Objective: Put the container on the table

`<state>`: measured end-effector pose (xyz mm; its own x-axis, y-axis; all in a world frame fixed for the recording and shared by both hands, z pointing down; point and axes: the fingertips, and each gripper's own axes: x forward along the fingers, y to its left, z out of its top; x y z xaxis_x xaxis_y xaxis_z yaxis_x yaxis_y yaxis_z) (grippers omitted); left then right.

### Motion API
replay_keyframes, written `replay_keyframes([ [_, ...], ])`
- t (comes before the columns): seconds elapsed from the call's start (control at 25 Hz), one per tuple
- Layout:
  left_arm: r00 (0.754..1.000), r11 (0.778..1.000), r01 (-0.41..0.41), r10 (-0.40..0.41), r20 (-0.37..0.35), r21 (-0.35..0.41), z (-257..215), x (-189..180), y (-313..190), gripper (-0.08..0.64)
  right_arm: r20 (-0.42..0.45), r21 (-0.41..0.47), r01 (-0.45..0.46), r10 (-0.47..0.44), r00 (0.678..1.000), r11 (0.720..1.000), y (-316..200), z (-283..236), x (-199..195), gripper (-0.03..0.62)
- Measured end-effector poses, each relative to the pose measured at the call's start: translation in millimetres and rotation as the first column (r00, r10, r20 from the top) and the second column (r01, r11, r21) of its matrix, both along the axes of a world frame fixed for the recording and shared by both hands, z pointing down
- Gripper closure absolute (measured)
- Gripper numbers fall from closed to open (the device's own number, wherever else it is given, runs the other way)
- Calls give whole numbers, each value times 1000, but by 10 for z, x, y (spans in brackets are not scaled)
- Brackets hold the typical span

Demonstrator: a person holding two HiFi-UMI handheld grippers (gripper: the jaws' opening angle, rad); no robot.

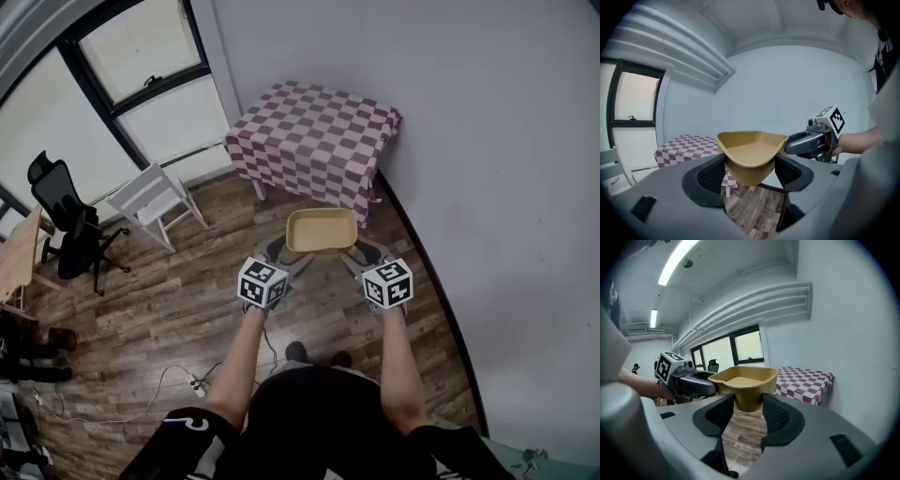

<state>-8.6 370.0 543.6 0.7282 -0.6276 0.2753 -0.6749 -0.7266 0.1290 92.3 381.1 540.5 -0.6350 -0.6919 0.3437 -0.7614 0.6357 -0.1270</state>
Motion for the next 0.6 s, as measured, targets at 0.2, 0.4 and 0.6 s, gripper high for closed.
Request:
replay_keyframes([
  [0.2, 1000, 1000, -6, 6, -19, 2, -40, -117, 3, 215, 0, 10, -17, 17, 1000, 1000, 14, -49, -117, 382],
  [0.4, 999, 1000, -17, 16, -41, -11, -8, -261, 73, 215, 13, 15, -48, 47, 999, 999, 107, -31, -260, 382],
  [0.6, 999, 999, -40, 40, -30, -1, 51, -408, 162, 215, 9, 14, -74, 74, 997, 997, 220, 37, -412, 380],
])
